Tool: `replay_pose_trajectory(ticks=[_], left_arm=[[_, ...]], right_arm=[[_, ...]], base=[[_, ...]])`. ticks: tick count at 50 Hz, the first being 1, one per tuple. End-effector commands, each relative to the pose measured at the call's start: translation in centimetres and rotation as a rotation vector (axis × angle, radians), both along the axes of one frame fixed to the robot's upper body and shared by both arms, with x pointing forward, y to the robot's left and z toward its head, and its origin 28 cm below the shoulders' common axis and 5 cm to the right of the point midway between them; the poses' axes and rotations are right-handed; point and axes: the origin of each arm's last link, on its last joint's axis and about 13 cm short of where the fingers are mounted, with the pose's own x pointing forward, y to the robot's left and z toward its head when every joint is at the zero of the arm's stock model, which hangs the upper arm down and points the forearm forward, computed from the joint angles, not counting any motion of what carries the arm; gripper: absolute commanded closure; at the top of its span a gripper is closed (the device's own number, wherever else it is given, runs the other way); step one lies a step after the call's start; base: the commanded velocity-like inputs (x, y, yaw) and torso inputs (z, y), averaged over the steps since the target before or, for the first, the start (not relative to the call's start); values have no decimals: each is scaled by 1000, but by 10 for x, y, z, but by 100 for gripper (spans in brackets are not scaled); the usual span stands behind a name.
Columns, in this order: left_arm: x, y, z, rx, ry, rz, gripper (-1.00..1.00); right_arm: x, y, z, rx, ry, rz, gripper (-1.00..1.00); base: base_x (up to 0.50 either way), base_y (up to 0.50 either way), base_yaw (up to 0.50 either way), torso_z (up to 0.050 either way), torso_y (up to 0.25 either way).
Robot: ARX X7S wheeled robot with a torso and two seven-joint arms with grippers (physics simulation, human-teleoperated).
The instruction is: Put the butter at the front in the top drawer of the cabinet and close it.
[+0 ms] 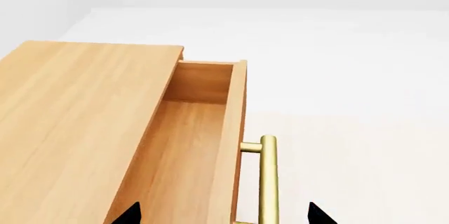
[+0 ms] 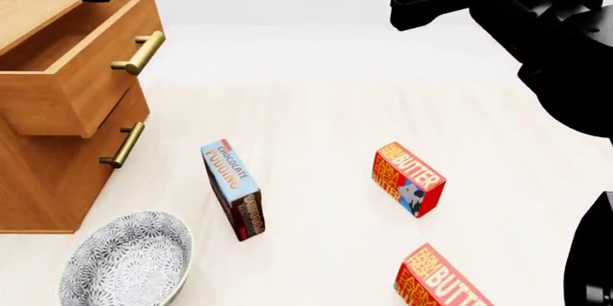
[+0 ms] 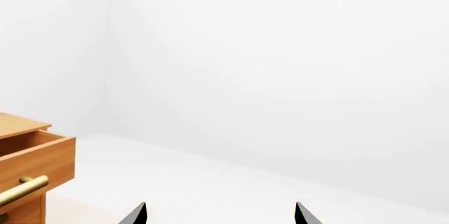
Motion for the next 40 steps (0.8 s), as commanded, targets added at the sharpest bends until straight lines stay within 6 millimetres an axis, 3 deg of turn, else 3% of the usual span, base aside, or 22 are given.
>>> replay_pose_trajectory(ticks=[1, 19, 40], left_arm=[[9, 1, -22, 34, 86, 15, -100], [12, 3, -47, 43, 200, -12, -100], [23, -22, -68, 47, 310, -224, -100]], right_arm=[[1, -1, -6, 12, 10, -1, -100], [0, -1, -6, 17, 8, -6, -100], [-4, -3, -6, 23, 10, -22, -100]], base=[[0, 0, 0, 0, 0], [0, 0, 0, 0, 0], [0, 0, 0, 0, 0]])
